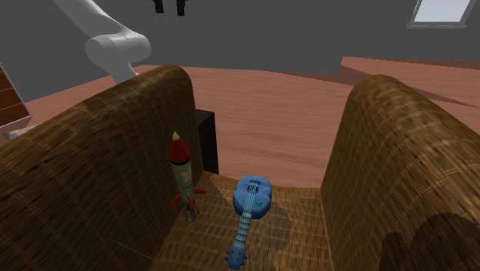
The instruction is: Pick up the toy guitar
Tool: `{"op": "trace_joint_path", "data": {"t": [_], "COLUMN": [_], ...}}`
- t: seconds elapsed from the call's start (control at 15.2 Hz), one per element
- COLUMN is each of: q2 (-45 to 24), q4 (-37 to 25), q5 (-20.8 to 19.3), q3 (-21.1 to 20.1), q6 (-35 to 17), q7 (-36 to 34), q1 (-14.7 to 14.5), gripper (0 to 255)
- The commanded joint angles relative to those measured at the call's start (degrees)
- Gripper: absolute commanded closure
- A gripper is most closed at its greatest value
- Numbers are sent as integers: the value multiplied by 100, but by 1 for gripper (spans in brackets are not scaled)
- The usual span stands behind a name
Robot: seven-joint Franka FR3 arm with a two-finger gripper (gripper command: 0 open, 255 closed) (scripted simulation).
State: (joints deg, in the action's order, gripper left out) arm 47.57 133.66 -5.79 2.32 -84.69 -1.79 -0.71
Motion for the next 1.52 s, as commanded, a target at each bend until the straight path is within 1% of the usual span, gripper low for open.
{"op": "trace_joint_path", "data": {"t": [0.0,0.33,0.73,1.06,1.45], "q2": [0,-666,-1681,-2649,-3883], "q4": [0,329,461,363,22], "q5": [0,139,263,350,470], "q3": [0,-59,-86,-66,21], "q6": [0,-986,-2135,-3018,-3934], "q7": [0,-727,-1541,-2168,-2847], "q1": [0,227,477,669,866], "gripper": [0,0,0,0,0]}}
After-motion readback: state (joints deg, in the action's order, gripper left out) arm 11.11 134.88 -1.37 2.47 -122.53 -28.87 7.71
